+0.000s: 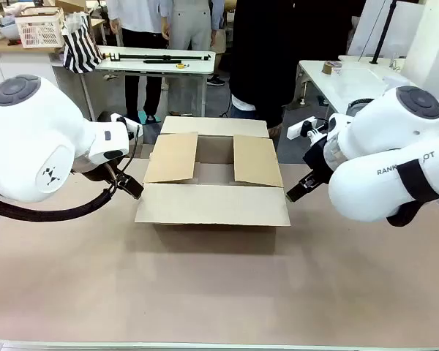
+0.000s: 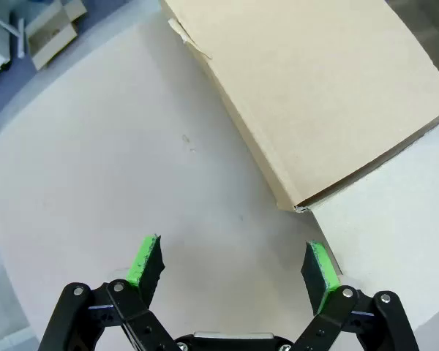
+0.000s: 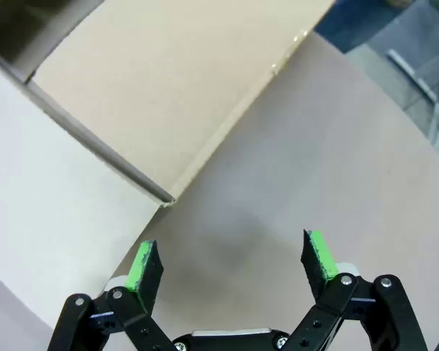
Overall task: Pack the gift set into the box.
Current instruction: Place both hands on the side flaps of the Package Box and spread them outward.
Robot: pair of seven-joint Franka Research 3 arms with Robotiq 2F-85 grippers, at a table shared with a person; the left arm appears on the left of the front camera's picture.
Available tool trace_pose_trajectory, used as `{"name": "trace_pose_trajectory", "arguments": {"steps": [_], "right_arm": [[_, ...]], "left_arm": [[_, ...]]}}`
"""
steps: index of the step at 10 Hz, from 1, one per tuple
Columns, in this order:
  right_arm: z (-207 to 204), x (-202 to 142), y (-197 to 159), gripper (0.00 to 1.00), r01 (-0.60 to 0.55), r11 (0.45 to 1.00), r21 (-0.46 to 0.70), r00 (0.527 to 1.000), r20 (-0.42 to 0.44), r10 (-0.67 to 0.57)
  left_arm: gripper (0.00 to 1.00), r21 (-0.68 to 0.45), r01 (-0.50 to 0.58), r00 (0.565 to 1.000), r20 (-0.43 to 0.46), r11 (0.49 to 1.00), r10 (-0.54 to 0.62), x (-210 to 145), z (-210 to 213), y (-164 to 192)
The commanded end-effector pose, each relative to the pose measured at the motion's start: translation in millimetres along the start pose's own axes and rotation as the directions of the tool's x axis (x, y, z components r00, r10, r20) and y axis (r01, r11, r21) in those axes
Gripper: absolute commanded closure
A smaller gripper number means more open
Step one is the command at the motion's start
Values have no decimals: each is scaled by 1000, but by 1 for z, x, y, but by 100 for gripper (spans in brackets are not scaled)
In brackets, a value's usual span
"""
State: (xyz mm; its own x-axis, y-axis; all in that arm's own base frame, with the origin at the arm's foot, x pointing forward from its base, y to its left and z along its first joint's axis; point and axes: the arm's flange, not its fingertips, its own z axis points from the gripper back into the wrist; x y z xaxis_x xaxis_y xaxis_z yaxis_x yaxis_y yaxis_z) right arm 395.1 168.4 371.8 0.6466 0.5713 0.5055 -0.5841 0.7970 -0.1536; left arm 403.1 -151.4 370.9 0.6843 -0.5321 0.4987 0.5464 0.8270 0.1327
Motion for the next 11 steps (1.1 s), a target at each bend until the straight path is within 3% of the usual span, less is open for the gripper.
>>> {"name": "trace_pose_trajectory", "arguments": {"steps": [1,11], "right_arm": [[0,0,0,0,0,1000,0,1000,0,0],[0,0,0,0,-1,1000,0,1000,0,1]], "left_arm": [[0,0,0,1000,0,1000,0,0,0,0],[0,0,0,1000,0,1000,0,0,0,0]]}}
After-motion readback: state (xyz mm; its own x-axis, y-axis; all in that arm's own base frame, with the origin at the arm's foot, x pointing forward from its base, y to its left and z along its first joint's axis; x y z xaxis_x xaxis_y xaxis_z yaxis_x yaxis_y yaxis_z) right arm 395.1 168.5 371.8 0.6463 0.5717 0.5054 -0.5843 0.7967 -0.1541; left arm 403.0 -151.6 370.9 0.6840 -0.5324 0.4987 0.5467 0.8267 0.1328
